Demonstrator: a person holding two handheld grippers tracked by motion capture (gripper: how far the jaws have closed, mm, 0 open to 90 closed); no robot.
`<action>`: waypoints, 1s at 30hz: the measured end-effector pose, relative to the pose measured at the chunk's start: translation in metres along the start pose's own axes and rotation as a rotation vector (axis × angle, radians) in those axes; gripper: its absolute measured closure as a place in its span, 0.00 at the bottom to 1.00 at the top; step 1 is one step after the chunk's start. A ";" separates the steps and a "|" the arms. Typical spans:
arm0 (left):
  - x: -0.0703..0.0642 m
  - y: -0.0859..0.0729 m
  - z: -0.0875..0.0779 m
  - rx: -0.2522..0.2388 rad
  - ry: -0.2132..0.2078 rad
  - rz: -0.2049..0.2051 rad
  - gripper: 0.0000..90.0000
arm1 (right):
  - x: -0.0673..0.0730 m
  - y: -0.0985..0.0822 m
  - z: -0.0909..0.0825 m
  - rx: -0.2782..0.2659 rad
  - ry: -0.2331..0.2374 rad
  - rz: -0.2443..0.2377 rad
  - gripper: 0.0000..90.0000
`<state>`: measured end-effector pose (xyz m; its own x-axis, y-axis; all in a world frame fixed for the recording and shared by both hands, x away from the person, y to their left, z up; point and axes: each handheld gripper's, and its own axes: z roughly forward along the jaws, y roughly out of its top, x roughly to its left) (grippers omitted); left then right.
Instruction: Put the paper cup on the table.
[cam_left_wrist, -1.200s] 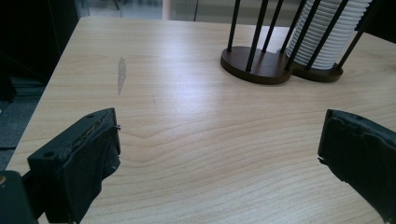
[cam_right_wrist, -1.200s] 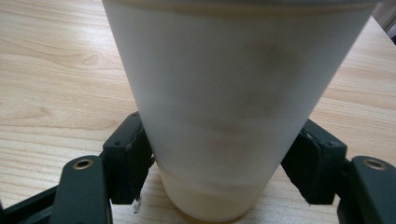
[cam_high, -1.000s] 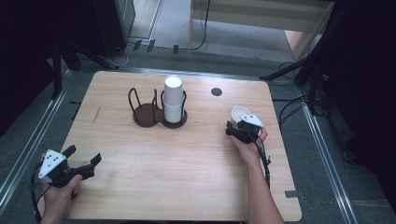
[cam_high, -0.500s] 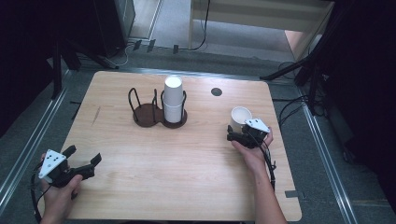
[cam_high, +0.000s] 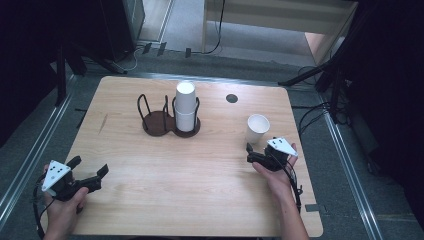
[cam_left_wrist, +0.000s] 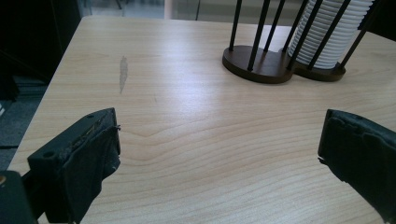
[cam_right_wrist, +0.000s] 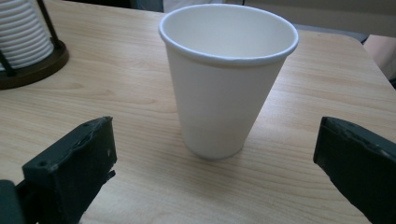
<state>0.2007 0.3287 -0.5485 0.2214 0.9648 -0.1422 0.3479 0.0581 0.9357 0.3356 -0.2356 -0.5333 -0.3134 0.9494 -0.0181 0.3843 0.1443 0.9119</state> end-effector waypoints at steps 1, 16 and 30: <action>0.000 0.000 0.000 -0.001 0.000 -0.001 0.00 | 0.000 0.000 -0.003 -0.009 0.002 -0.008 0.00; 0.000 0.000 0.000 0.001 0.000 0.002 0.00 | 0.002 -0.002 -0.040 -0.064 0.034 -0.032 0.00; 0.000 0.000 0.000 0.000 0.002 0.002 0.00 | 0.000 -0.003 -0.067 -0.102 0.048 -0.032 0.00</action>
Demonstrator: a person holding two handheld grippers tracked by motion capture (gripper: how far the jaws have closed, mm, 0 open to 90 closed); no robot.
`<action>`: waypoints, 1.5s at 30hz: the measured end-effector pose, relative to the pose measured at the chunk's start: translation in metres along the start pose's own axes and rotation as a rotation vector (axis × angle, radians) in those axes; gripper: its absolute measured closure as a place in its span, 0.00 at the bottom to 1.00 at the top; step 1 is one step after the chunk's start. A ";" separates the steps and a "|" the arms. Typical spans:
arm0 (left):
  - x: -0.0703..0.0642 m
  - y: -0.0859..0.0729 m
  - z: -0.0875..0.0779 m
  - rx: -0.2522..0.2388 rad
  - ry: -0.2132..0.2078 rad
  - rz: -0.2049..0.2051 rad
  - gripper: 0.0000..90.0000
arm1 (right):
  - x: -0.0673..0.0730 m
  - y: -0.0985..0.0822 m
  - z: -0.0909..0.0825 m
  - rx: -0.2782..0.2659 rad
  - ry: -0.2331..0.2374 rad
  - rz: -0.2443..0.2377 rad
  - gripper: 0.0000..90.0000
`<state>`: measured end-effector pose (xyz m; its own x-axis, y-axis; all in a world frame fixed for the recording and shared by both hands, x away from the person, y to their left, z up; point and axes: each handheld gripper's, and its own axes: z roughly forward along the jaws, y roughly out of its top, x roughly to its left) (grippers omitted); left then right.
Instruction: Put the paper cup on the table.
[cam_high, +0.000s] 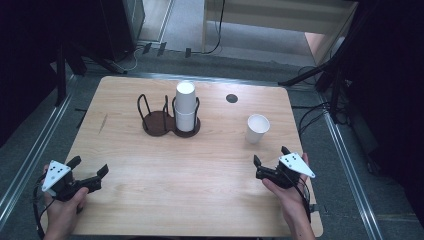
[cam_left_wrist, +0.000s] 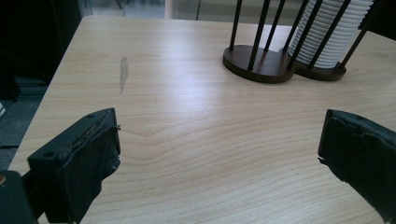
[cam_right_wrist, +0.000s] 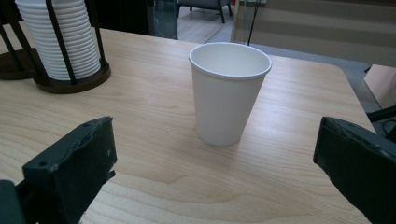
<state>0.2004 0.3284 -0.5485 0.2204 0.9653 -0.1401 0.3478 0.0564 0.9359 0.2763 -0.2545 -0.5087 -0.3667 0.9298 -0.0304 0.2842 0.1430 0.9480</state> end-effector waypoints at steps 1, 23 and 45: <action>0.000 0.000 0.000 -0.001 0.000 -0.001 0.00 | -0.001 0.000 -0.002 -0.003 -0.002 -0.005 0.00; -0.001 0.000 0.000 0.000 0.003 0.001 0.00 | -0.035 -0.028 -0.043 0.006 -0.058 0.012 0.00; -0.001 0.000 0.000 0.000 0.002 0.002 0.00 | -0.066 -0.056 -0.069 0.015 -0.138 0.063 0.00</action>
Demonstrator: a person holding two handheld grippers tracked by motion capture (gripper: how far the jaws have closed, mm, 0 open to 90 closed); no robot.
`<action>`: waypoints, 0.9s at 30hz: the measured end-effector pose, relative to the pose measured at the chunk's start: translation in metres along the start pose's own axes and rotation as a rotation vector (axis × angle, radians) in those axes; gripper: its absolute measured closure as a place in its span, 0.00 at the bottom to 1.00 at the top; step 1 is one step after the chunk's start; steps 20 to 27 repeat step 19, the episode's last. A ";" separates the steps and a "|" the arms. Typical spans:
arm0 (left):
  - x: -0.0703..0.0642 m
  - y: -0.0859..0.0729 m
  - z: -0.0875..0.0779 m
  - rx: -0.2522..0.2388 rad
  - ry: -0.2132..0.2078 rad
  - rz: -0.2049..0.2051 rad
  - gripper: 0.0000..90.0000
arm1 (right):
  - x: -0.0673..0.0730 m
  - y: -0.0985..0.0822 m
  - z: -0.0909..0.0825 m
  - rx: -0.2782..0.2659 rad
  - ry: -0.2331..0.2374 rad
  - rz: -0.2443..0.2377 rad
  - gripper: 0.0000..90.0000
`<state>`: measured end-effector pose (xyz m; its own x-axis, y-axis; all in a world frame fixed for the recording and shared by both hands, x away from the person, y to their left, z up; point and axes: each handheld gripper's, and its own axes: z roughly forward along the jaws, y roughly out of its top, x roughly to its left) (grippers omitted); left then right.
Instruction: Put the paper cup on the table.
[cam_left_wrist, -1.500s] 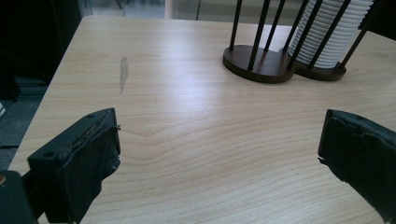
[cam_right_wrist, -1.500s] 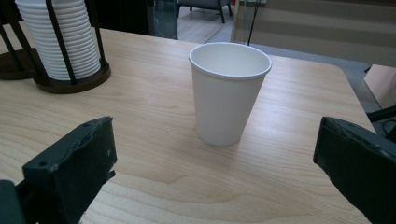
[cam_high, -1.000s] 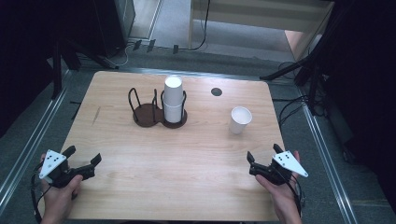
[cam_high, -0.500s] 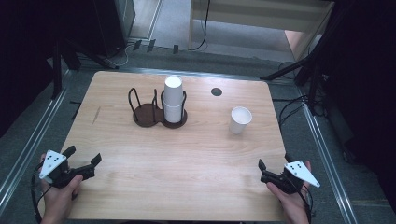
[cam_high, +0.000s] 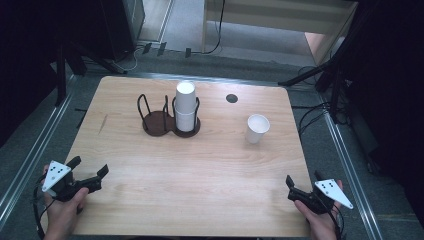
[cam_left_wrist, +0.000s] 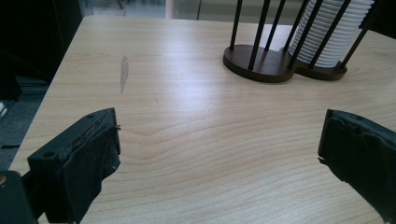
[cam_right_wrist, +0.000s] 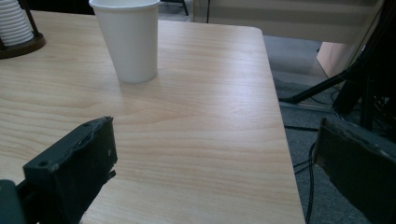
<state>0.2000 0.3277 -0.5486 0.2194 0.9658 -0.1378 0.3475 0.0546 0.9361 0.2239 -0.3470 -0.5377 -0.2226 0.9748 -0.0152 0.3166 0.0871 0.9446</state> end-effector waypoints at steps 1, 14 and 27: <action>0.000 0.000 0.000 0.000 0.000 0.000 0.00 | -0.001 -0.002 -0.001 0.003 -0.007 -0.003 0.00; -0.001 0.000 0.002 0.007 -0.014 0.009 0.00 | -0.005 -0.008 -0.007 -0.002 -0.011 0.044 0.04; -0.001 0.000 0.002 0.011 -0.012 0.011 0.00 | -0.003 -0.009 -0.006 0.002 -0.006 0.026 0.05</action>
